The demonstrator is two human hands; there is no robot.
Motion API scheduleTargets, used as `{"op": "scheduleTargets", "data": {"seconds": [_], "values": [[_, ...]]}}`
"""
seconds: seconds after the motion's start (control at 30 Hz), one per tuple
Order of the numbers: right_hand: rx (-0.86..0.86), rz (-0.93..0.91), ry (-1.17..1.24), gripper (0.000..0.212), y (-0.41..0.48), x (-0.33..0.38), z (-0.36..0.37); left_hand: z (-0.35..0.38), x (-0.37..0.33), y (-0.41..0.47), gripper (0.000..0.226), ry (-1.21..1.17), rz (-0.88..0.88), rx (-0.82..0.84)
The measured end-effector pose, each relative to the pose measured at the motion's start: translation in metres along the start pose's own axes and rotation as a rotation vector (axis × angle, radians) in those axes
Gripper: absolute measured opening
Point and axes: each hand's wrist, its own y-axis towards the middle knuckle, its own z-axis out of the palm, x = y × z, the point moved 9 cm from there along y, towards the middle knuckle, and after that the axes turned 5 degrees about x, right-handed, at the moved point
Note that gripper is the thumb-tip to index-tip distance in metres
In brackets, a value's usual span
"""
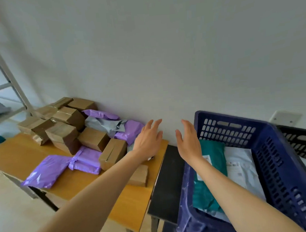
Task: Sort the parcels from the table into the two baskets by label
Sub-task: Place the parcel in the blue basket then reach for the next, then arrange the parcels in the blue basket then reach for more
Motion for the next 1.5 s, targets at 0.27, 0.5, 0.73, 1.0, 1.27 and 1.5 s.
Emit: {"op": "scheduleTargets", "data": {"seconds": [0.27,0.5,0.73,1.0,1.27,1.5], "values": [[0.085,0.029,0.032,0.049,-0.051,0.065,0.059,-0.038,0.101,-0.068,0.048,-0.015,-0.087,0.017],[0.161,0.128,0.020,0.046,-0.087,0.065,0.108,-0.024,0.174,-0.109,0.051,-0.008,-0.265,0.121],[0.262,0.217,0.061,0.047,-0.102,0.035,0.167,0.014,0.216,-0.120,0.047,-0.020,-0.326,0.206],[0.328,0.313,0.108,0.045,-0.105,-0.003,0.221,0.053,0.249,-0.110,0.047,-0.019,-0.388,0.313],[0.353,0.361,0.057,0.045,-0.096,-0.020,0.260,0.071,0.283,-0.093,0.048,-0.039,-0.471,0.372],[0.368,0.577,0.070,0.057,-0.097,-0.054,0.272,0.112,0.304,-0.079,0.047,-0.160,-0.537,0.549]]}}
